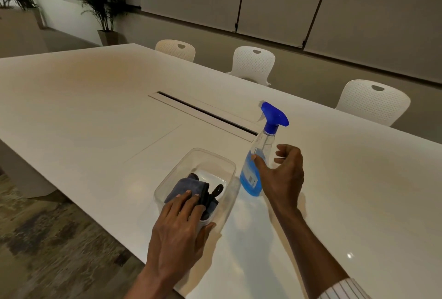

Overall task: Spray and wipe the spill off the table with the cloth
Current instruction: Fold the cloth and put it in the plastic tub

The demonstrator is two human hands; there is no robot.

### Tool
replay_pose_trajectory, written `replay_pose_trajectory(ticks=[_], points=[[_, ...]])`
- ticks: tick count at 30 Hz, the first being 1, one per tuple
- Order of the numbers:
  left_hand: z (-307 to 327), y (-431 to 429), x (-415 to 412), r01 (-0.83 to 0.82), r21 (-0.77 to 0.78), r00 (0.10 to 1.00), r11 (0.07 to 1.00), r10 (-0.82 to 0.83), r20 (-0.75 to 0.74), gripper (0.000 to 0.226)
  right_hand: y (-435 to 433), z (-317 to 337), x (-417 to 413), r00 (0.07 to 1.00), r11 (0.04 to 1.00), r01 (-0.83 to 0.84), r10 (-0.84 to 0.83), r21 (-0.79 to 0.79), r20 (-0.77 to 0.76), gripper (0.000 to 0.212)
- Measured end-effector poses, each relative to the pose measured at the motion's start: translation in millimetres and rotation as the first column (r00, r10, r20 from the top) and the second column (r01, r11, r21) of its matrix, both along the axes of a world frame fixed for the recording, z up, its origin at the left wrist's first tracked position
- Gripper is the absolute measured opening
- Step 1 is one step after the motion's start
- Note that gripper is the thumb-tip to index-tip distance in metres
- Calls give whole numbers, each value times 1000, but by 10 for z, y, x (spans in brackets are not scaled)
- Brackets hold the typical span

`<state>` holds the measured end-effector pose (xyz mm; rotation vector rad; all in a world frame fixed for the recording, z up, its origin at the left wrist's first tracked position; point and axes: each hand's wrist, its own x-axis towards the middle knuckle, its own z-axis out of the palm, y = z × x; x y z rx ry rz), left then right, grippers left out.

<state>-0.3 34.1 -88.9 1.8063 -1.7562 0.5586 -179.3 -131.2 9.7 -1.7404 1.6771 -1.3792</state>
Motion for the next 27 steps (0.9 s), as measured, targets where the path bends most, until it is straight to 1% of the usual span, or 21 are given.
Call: replay_pose_trajectory(ticks=[2, 4, 6, 11, 13, 15, 18, 21, 24, 27], points=[[-22, 9, -1, -4, -8, 1000, 1000, 4, -5, 45, -128, -5, 9, 998, 997, -46, 48, 66, -30, 79], [-39, 15, 2, -5, -14, 1000, 1000, 5, -4, 45, -217, -14, 25, 994, 991, -80, 88, 107, -70, 85], [-53, 12, 13, -5, -16, 1000, 1000, 5, 5, 45, -273, -54, 39, 989, 990, -100, 110, 104, -98, 78], [-106, -9, 20, -14, -3, 1000, 1000, 14, 10, 40, -358, -70, 52, 988, 993, -85, 95, 79, -122, 51], [-106, -11, 15, -15, -4, 1000, 1000, 15, 7, 39, -374, -27, 38, 990, 994, -93, 99, 66, -103, 47], [-91, -8, 2, -14, -16, 1000, 1000, 14, 8, 39, -385, 76, 22, 991, 992, -123, 124, 24, -46, 44], [-81, -3, -6, -3, -38, 1000, 999, 4, 6, 37, -394, 401, 42, 977, 974, -208, 212, -87, 29, 39], [-87, -1, 3, -2, -30, 1000, 1000, 1, -11, 36, -410, 769, 136, 950, 936, -292, 308, -197, 55, 34], [-90, 6, 2, -1, -33, 1000, 999, 1, -15, 34, -413, 982, 294, 907, 888, -399, 418, -230, 42, 30], [-82, 6, 5, 2, -34, 1000, 999, -3, -21, 33, -403, 1008, 478, 856, 838, -499, 516, -220, 25, 31]])
